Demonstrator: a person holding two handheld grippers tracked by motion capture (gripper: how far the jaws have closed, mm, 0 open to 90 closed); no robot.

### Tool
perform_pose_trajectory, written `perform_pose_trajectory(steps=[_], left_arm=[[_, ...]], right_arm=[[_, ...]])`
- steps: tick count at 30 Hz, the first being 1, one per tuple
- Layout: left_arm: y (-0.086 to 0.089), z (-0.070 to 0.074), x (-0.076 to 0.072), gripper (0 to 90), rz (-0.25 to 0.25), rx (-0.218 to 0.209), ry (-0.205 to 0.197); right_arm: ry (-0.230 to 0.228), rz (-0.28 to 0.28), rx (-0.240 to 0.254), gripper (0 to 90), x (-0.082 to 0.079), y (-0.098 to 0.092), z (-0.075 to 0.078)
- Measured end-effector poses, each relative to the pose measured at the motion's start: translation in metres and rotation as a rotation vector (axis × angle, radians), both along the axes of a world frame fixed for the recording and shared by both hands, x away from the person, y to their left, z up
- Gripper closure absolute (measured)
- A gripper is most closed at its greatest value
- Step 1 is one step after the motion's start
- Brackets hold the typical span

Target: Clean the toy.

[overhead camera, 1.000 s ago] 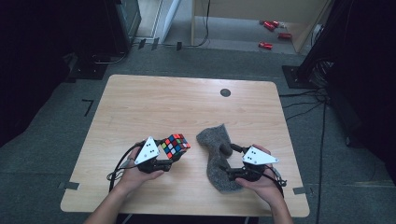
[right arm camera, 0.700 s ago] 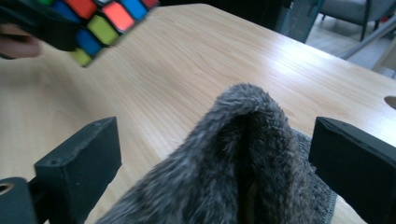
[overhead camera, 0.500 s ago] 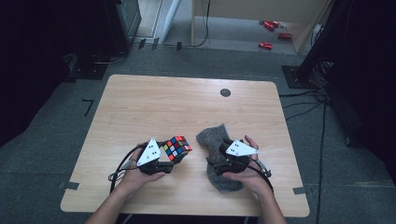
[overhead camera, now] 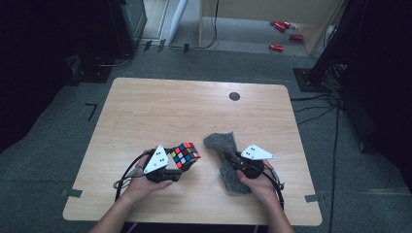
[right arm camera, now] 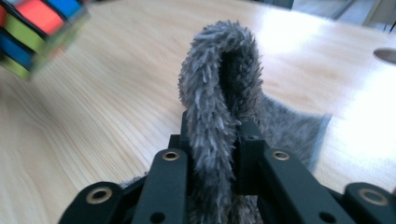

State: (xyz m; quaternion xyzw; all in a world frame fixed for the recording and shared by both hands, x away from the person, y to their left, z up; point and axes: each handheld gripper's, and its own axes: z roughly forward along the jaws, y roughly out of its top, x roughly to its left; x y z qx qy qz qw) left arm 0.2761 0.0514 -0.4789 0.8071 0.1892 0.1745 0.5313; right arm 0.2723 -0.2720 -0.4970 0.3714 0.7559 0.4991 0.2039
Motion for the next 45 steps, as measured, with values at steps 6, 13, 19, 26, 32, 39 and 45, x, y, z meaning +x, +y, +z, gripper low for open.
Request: perform_pose_trajectory(steps=[6, 13, 19, 26, 32, 39, 45], left_arm=[[-0.005, -0.002, -0.002, 34.7, -0.011, 0.013, -0.004], [-0.013, -0.007, -0.006, 34.7, -0.041, 0.027, -0.016], [-0.017, -0.008, -0.011, 34.7, -0.070, 0.028, -0.052], [-0.020, -0.008, -0.013, 34.8, -0.077, 0.033, -0.065], [-0.021, -0.010, -0.012, 34.8, -0.067, 0.048, -0.057], [-0.021, -0.008, -0.014, 34.8, -0.074, 0.046, -0.066], [-0.024, -0.011, -0.013, 34.8, -0.074, 0.055, -0.044]], right_arm=[[-0.045, 0.084, 0.132, 80.8, -0.014, 0.010, 0.024], [-0.055, 0.217, 0.190, 80.6, -0.030, 0.040, 0.042], [-0.025, 0.234, 0.253, 80.3, -0.032, 0.052, 0.042], [0.078, 0.169, 0.355, 80.2, -0.021, 0.042, 0.032], [0.039, 0.183, 0.338, 79.9, -0.030, 0.055, 0.040], [0.073, 0.131, 0.366, 80.0, -0.024, 0.049, 0.031], [0.068, 0.138, 0.382, 80.0, -0.028, 0.053, 0.036]])
